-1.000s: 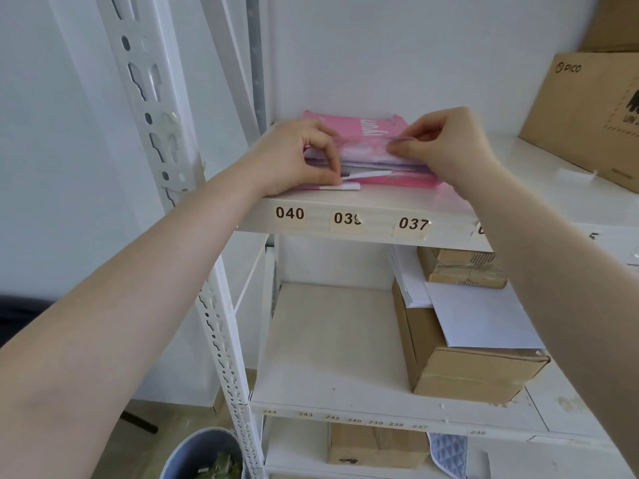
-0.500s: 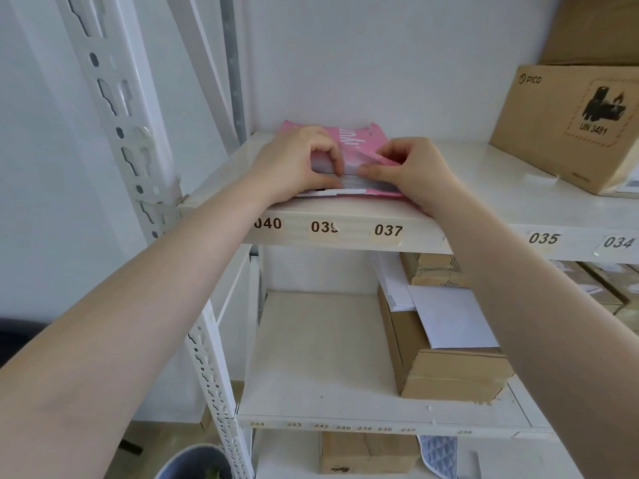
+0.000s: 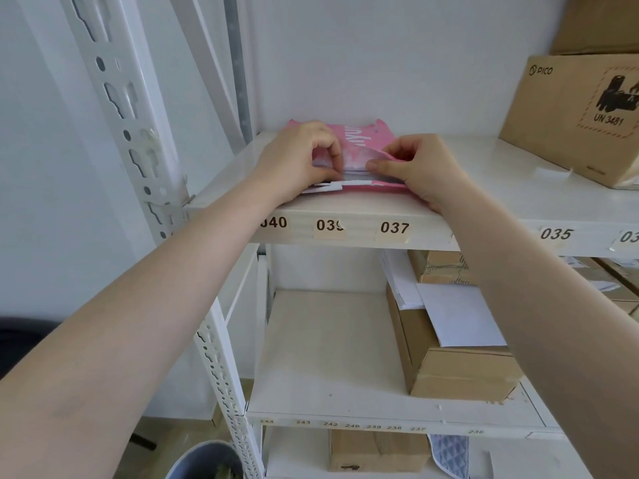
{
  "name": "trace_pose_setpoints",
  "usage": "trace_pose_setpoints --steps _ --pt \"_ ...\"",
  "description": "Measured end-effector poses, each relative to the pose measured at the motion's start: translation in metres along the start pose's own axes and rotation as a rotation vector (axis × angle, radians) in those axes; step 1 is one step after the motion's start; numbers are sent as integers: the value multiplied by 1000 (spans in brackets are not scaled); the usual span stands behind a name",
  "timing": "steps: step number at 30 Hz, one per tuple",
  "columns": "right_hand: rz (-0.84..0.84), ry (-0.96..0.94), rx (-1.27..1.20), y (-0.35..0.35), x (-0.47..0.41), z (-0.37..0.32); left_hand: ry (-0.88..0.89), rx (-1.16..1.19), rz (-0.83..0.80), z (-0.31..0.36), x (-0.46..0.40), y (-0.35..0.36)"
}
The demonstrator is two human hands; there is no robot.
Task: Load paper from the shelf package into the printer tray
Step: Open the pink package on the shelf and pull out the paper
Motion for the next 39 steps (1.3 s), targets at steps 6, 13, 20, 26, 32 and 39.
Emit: trace_pose_setpoints --steps 6,13,20,26,32,39 --pt "8 -3 -5 -1 1 -1 -27 2 64 0 -2 -3" --pt "-1 -5 9 -1 1 -2 -56 59 63 1 -2 -3" --pt "8 -11 28 -1 -1 1 -39 -79 65 3 -3 0" --pt "21 8 5 -3 -2 2 98 -178 65 19 4 -4" --pt "99 -24 -87 -17 13 -10 157 -220 132 40 26 -13" --pt "434 84 36 -53 92 8 161 -127 186 58 77 -9"
Point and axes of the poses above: each hand's wrist, its own x-axis away from the middle knuckle, its own y-axis out of the palm, z = x × y, the point moved 6 cm from there along -x, towards the middle knuckle, and after that the axes turned 13 degrees about x, right-handed, at the moved point
